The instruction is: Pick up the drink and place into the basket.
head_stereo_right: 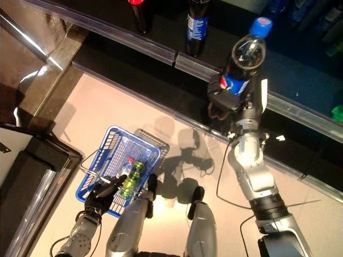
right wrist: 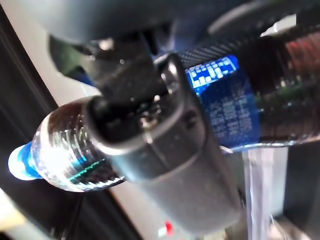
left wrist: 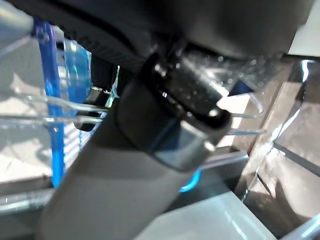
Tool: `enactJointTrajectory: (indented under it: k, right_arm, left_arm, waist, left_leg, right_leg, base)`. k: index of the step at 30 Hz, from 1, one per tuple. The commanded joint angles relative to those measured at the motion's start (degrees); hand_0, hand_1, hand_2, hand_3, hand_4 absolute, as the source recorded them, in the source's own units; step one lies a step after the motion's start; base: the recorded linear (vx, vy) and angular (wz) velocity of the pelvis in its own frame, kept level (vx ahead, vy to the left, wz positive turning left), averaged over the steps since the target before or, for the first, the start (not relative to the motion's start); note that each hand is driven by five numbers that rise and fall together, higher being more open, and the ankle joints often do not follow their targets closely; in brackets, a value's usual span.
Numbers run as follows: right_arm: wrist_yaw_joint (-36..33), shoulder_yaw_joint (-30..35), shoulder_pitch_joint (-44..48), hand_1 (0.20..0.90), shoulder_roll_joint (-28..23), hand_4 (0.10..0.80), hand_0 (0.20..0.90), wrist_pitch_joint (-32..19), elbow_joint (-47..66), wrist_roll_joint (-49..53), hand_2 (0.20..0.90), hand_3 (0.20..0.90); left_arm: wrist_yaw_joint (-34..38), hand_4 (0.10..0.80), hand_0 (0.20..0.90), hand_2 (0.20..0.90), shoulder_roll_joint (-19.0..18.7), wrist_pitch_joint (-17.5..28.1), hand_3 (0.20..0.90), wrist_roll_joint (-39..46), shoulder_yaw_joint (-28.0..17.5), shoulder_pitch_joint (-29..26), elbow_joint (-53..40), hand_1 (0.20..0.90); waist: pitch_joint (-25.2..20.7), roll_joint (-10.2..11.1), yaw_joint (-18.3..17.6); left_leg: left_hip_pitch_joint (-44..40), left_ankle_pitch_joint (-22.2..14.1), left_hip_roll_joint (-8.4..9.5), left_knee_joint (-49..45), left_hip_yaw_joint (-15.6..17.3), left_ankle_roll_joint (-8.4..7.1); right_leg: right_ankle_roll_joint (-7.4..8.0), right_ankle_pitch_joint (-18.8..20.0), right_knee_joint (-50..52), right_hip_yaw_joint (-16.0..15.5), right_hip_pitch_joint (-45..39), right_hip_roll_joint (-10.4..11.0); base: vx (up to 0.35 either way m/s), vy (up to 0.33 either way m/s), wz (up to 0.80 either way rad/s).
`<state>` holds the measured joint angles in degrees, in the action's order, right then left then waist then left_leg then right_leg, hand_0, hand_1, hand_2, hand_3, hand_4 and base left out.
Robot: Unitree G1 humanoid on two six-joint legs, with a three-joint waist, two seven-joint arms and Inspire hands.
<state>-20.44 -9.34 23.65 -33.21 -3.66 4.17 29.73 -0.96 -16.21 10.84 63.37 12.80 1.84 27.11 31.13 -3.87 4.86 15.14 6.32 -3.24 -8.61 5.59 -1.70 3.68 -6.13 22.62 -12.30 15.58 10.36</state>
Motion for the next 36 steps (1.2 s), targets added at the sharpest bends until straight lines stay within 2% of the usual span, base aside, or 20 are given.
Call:
enactJointTrajectory:
  k: [1, 5, 13, 19, 27, 36]
  right_arm:
    - [5.71, 2.33, 7.04, 0.3, -1.27, 0.1, 0.3, -6.64, 16.15, 0.68, 0.3, 0.2]
    - [8.62, -3.97, 5.37, 0.3, 1.94, 0.1, 0.3, -4.94, 19.6, 2.84, 0.3, 0.2]
    - [2.05, -13.54, 6.35, 0.3, 6.73, 0.1, 0.3, -5.26, 16.78, 2.69, 0.3, 0.2]
    - [-3.53, -19.34, 8.16, 0.3, 10.32, 0.1, 0.3, -6.09, 10.83, 3.93, 0.3, 0.2]
    - [-8.06, -24.92, 8.16, 0.3, 13.65, 0.1, 0.3, -5.57, 3.38, 4.87, 0.3, 0.2]
    - [-8.71, -29.83, 9.45, 0.3, 18.61, 0.1, 0.3, -5.78, -8.55, 3.54, 0.3, 0.2]
  left_arm:
    - [-8.48, 0.1, 0.3, 0.3, -6.18, 10.25, 0.2, -1.85, -2.9, 1.02, -19.53, 0.3]
    - [-9.1, 0.1, 0.3, 0.3, -7.22, 8.95, 0.2, -2.82, -0.69, 1.14, -28.13, 0.3]
    - [-11.18, 0.1, 0.3, 0.3, -10.09, 7.08, 0.2, -2.2, 4.54, -0.36, -39.5, 0.3]
    - [-13.63, 0.1, 0.3, 0.3, -12.08, 6.5, 0.2, 1.36, 8.39, -3.34, -44.95, 0.3]
    - [-18.63, 0.1, 0.3, 0.3, -13.58, 3.96, 0.2, 5.13, 10.55, -6.14, -48.95, 0.3]
    - [-25.82, 0.1, 0.3, 0.3, -13.77, -0.88, 0.2, 12.13, 13.31, -9.73, -51.89, 0.3]
  waist:
    - [-7.39, 0.78, 0.63]
    - [-7.93, 0.93, 2.08]
    - [-7.59, 0.57, 5.46]
    - [-7.6, 0.31, 8.05]
    - [-7.49, 0.07, 10.01]
    - [-7.69, -0.8, 11.71]
  left_leg:
    - [-2.56, -4.22, -0.46, -4.35, -2.33, -2.33]
    - [-2.97, -3.87, -0.01, -3.95, -3.58, -2.28]
    - [-3.53, -3.29, 1.19, -2.64, -6.77, -2.07]
    - [-3.8, -2.68, 2.45, -1.23, -9.72, -1.93]
    - [-4.21, -2.3, 3.69, -0.21, -12.53, -1.78]
    - [-4.19, -1.51, 4.91, 1.45, -15.34, -1.66]
  right_leg:
    - [-3.25, -2.35, 0.24, -1.7, -5.08, -3.86]
    - [-3.34, -2.38, -0.59, -2.51, -6.83, -4.19]
    - [-3.31, -1.99, -2.23, -5.05, -9.41, -4.25]
    - [-2.88, -1.38, -3.73, -7.31, -10.63, -3.91]
    - [-2.63, -1.08, -4.74, -8.72, -11.36, -3.56]
    - [-2.51, -0.46, -5.93, -9.96, -11.51, -3.3]
  base:
    - [0.0, 0.0, 0.0]
    - [0.008, -0.006, 0.13]
    - [0.011, -0.014, 0.25]
    - [0.006, -0.016, 0.32]
    - [0.004, -0.011, 0.2]
    - [0.003, -0.007, 0.15]
